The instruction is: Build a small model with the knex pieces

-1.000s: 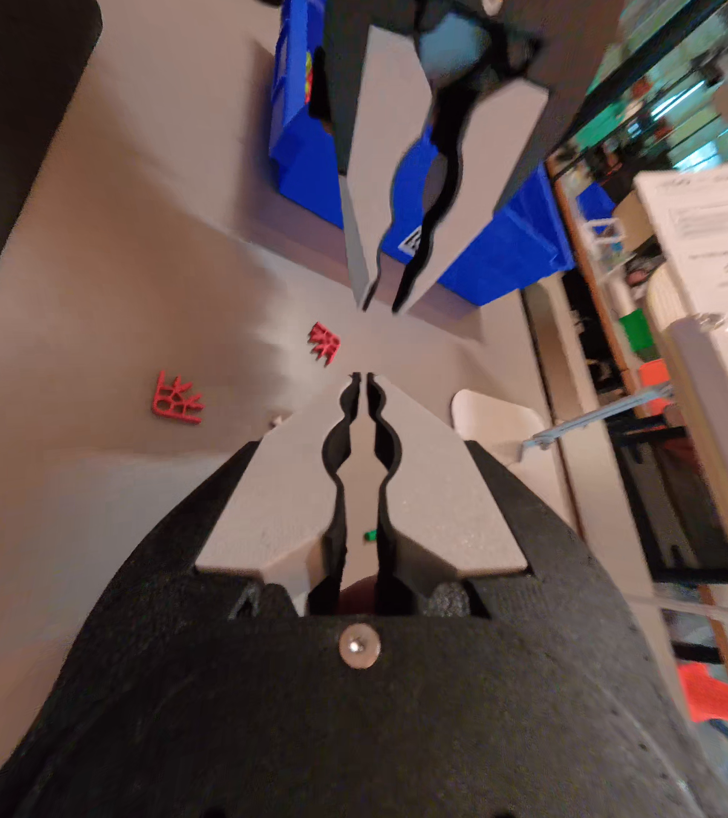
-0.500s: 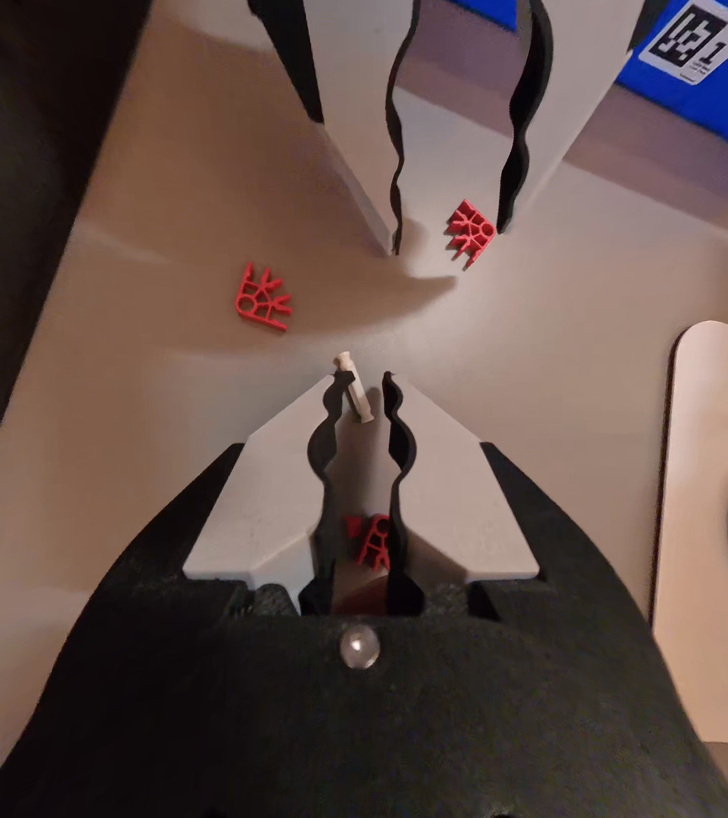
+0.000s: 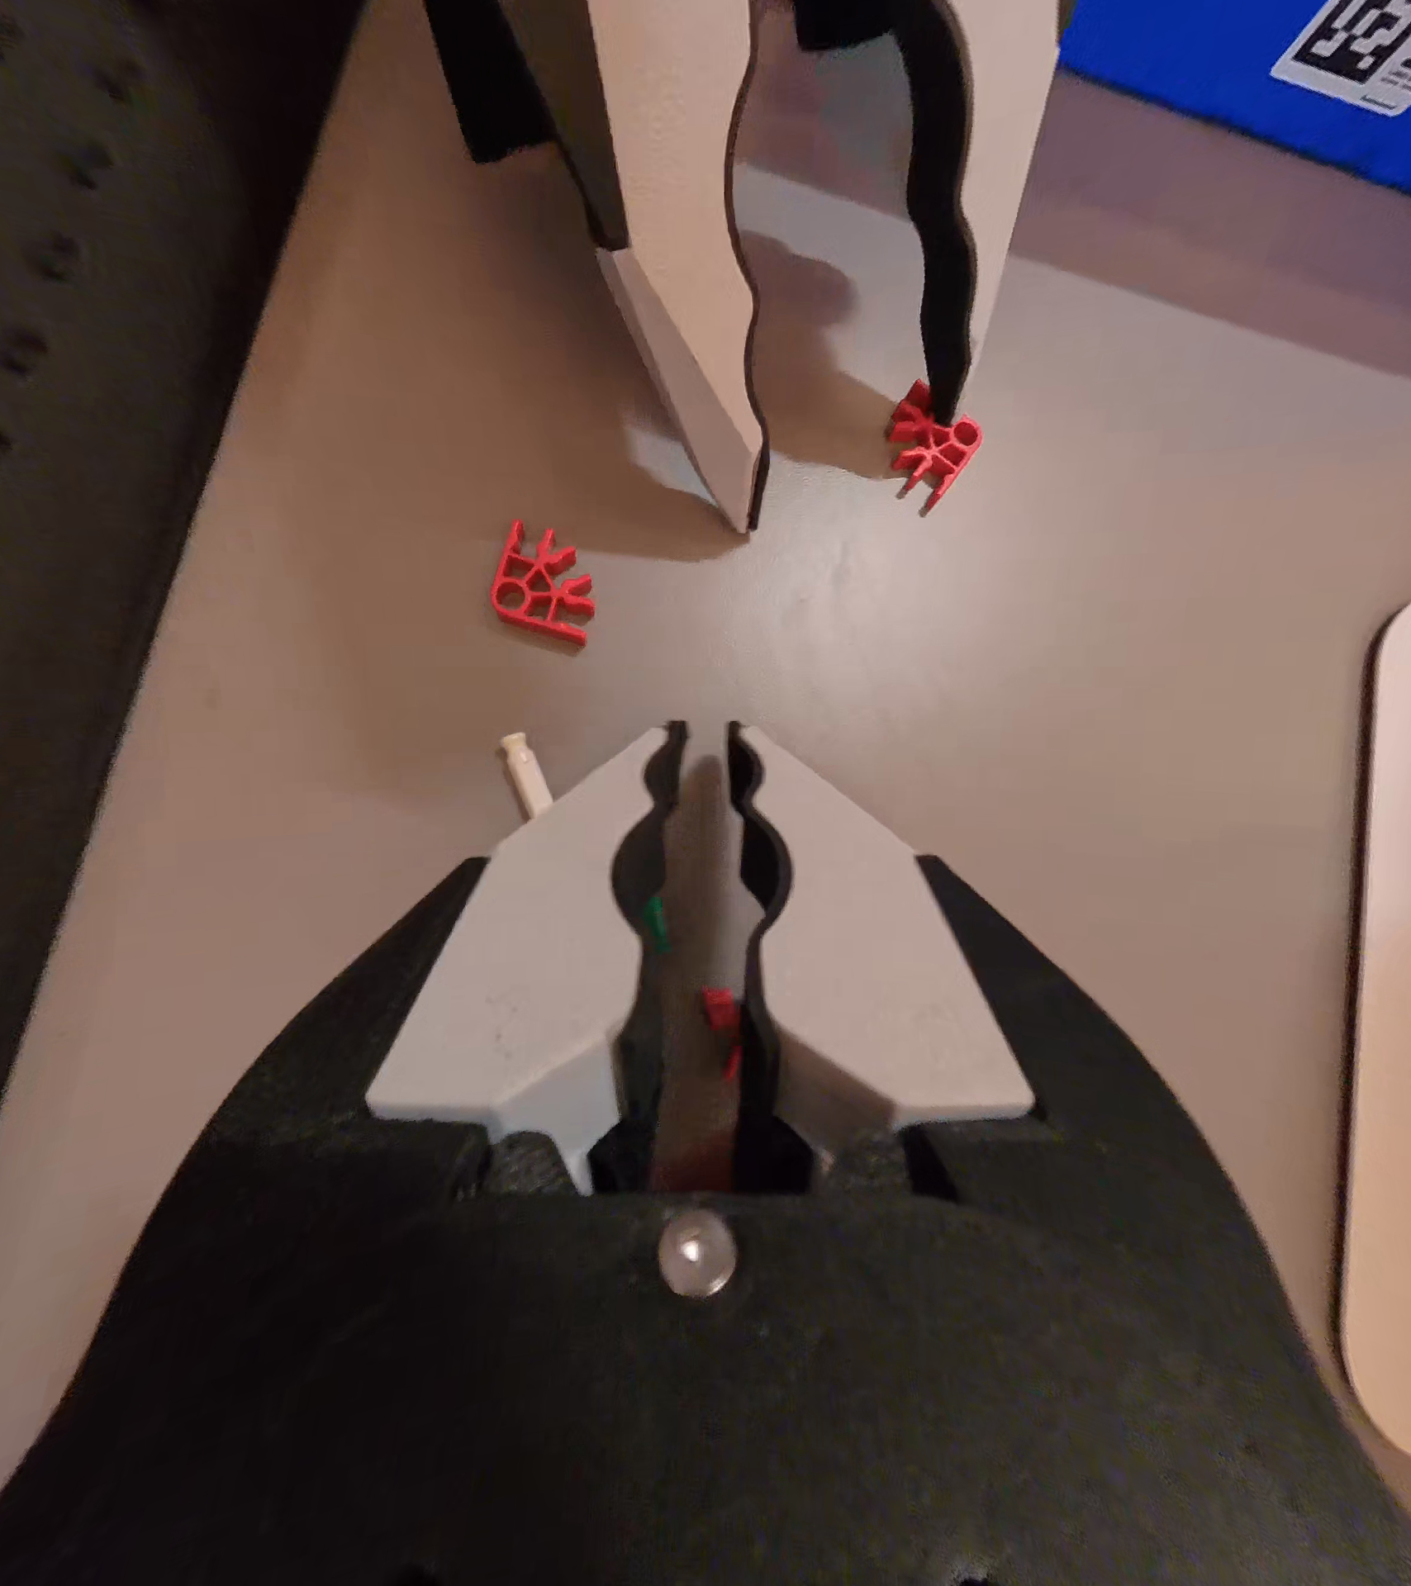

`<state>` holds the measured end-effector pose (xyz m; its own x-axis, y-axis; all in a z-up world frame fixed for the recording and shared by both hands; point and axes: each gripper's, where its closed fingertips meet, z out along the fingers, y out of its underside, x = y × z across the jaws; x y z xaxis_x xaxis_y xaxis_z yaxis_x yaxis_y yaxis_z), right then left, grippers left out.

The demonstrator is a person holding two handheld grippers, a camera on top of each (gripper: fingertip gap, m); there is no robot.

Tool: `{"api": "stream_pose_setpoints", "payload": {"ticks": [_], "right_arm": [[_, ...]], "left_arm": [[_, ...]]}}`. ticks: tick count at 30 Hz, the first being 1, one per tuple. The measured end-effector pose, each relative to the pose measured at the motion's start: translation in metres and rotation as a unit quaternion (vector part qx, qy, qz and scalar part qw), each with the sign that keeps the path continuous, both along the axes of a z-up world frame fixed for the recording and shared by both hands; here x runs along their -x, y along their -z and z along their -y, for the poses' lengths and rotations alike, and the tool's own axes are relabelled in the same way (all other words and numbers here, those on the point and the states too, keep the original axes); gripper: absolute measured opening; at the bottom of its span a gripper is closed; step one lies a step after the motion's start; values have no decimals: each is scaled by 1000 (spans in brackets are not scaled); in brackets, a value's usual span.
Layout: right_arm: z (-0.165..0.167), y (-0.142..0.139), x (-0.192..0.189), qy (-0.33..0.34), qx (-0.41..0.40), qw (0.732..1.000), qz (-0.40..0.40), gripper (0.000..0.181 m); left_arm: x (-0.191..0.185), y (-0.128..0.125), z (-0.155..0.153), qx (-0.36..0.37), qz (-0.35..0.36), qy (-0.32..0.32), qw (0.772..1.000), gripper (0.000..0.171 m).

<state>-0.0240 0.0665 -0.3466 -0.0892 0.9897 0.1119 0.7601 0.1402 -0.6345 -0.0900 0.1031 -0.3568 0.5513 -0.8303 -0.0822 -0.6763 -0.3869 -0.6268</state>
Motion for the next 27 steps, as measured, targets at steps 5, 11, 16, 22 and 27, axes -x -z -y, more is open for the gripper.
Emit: {"api": "stream_pose_setpoints", "payload": {"ticks": [5, 11, 16, 22, 27], "right_arm": [[39, -4, -21, -61, 36, 997, 36, 29], [53, 11, -21, -86, 42, 994, 61, 3], [25, -1, -5, -20, 39, 999, 22, 3], [-9, -14, 29, 99, 89, 990, -37, 3], [-27, -4, 36, 147, 82, 985, -31, 3]], "left_arm": [[-5, -2, 11, 27, 26, 13, 999, 66], [-16, -6, 26, 61, 76, 20, 995, 75], [-8, -29, 16, -3, 103, 15, 995, 67], [0, -2, 27, 50, 73, 20, 996, 68], [-18, -5, 47, 86, 106, 65, 988, 70]]}}
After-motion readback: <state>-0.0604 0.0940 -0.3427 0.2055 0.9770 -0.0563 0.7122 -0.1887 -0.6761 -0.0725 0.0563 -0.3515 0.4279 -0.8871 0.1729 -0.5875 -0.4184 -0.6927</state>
